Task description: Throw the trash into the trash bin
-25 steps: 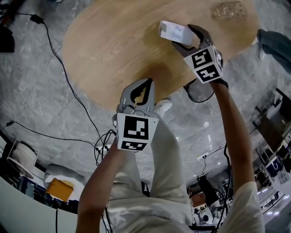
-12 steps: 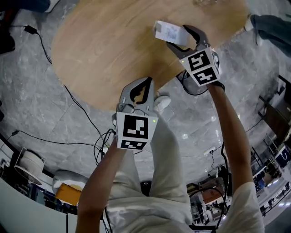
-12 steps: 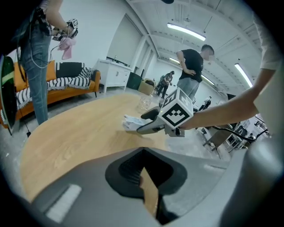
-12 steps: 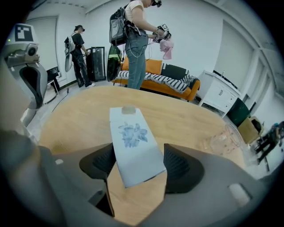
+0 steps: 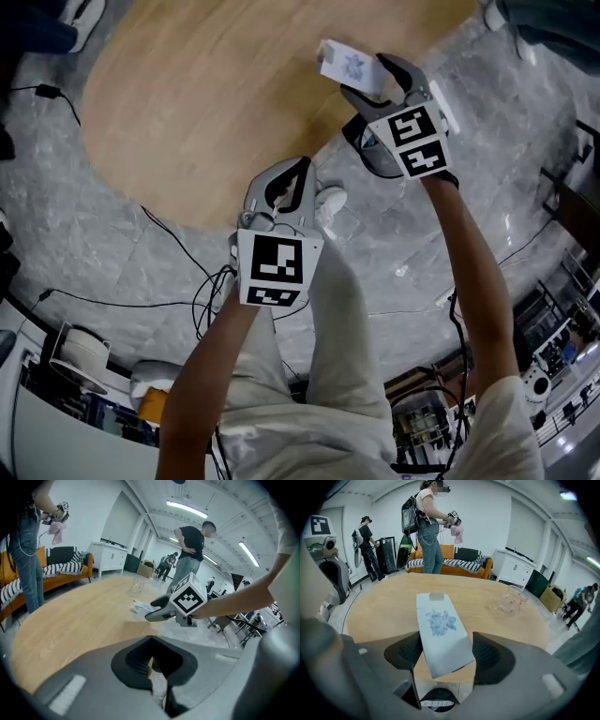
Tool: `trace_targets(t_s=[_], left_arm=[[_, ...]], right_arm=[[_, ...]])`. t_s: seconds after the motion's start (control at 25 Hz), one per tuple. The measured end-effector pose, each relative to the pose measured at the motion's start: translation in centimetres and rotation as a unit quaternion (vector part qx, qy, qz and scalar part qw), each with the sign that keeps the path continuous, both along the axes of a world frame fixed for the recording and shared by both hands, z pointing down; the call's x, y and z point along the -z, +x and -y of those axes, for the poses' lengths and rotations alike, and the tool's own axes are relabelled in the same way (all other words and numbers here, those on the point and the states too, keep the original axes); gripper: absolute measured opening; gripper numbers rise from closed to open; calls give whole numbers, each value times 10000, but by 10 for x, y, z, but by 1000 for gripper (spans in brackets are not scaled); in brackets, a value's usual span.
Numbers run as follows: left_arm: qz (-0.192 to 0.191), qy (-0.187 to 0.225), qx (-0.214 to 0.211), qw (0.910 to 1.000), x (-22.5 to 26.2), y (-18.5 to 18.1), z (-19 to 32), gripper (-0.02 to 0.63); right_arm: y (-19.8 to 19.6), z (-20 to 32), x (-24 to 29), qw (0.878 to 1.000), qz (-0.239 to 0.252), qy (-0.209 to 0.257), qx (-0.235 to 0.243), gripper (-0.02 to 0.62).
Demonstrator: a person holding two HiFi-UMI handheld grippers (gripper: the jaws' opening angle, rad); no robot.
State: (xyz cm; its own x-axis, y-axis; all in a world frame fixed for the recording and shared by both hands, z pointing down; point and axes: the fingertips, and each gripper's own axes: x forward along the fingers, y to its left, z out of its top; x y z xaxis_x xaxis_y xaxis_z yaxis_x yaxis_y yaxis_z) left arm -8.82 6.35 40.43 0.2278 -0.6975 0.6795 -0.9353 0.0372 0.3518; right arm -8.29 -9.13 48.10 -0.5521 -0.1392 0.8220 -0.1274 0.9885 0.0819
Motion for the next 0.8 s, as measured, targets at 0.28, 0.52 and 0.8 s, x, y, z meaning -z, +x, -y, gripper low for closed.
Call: trace_targets(t_s=[0.28,0.52,0.8], left_arm=[[22,-42,-416,9991,-2,61,14,0],[54,-52,-758,9971,-9,99,20,0],[74,-134,-1074,9941,-37,137,22,0]], right_arm=[[86,20,0,9971,17,-76,-758,359],[149,20,-10,9925,-60,-91,-1218,359],[210,4,-47,9850,-188,-274,-1693,359]])
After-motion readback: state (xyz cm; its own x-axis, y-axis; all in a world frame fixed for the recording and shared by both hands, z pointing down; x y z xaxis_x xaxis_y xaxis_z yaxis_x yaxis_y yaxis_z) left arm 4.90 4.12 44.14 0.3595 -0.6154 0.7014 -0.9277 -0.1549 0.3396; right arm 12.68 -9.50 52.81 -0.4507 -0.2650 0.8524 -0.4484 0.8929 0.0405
